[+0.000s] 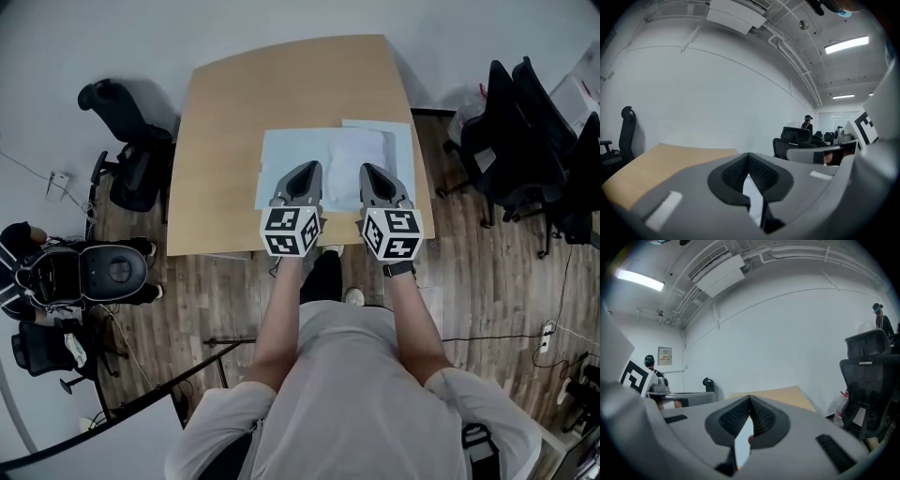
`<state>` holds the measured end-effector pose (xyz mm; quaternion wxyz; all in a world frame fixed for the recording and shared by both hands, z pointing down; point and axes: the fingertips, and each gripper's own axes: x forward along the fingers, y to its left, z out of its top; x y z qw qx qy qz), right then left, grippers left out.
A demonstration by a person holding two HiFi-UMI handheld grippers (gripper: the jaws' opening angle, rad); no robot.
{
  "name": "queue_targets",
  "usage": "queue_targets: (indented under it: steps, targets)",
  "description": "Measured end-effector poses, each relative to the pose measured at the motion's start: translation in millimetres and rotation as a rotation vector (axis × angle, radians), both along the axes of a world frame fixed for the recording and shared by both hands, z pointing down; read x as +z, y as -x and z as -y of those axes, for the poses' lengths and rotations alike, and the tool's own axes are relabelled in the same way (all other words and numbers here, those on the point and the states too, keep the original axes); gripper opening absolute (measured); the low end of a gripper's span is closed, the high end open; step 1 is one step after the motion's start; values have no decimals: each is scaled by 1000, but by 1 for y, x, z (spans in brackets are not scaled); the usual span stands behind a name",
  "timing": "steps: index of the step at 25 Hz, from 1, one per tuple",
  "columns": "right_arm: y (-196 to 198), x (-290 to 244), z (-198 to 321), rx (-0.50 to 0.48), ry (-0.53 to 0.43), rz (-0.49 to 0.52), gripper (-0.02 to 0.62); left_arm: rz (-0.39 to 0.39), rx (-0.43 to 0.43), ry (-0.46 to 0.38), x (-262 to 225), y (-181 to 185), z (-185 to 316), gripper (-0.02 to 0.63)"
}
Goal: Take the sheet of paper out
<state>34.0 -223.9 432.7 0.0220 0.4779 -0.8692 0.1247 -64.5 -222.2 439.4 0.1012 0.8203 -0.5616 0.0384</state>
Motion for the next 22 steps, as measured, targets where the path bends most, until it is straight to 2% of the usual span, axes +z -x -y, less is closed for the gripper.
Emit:
queue_targets:
  steps: [6, 11, 17, 22]
  targets:
    - [14, 6, 58, 15, 9, -13, 12, 6, 45, 12, 10, 10, 67, 11]
    - [23, 25, 102, 39, 57, -34, 12, 11, 81, 75, 32, 19, 115, 11]
    - [33, 60, 135, 67, 138, -63, 12, 21, 76, 213, 84, 38, 153, 11]
    - [37, 91, 153, 80, 220, -76, 12, 79, 104, 356, 145, 42, 163, 11]
